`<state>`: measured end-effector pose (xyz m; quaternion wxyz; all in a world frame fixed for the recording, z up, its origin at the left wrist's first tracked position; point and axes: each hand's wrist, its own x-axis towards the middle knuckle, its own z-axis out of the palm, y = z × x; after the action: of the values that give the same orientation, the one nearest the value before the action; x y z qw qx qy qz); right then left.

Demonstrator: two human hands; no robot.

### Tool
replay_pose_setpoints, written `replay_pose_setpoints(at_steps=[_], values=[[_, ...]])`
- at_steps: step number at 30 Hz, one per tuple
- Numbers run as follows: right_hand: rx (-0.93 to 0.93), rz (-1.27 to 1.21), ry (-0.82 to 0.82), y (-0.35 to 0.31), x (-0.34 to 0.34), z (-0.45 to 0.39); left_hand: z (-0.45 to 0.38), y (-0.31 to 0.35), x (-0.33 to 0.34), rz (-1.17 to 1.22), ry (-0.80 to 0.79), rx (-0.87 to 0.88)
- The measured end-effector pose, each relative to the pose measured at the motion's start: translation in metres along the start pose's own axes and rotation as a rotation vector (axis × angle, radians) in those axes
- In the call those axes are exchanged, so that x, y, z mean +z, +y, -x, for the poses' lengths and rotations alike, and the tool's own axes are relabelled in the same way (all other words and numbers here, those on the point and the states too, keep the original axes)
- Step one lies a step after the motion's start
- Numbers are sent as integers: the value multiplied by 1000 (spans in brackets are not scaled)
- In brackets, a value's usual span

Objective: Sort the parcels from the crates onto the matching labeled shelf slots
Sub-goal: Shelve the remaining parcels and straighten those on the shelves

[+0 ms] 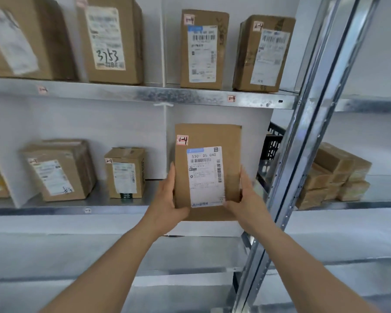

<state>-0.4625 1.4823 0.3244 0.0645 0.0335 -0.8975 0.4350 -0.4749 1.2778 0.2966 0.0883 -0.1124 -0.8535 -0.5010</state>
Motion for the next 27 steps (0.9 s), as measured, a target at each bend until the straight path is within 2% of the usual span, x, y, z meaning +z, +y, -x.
replay_pose_setpoints(at_steps=[4, 14, 18, 27], values=[[-37, 31, -17, -26, 28, 8, 27, -10, -35, -2, 38, -4], [-186, 8, -146, -81, 85, 1, 77, -26, -100, -68, 269, -89], [-229, 36, -208, -100, 88, 1, 87, -22, -117, -97, 326, -136], [-326, 35, -183, -122, 65, -3, 81, 10, -124, -128, 393, -85]])
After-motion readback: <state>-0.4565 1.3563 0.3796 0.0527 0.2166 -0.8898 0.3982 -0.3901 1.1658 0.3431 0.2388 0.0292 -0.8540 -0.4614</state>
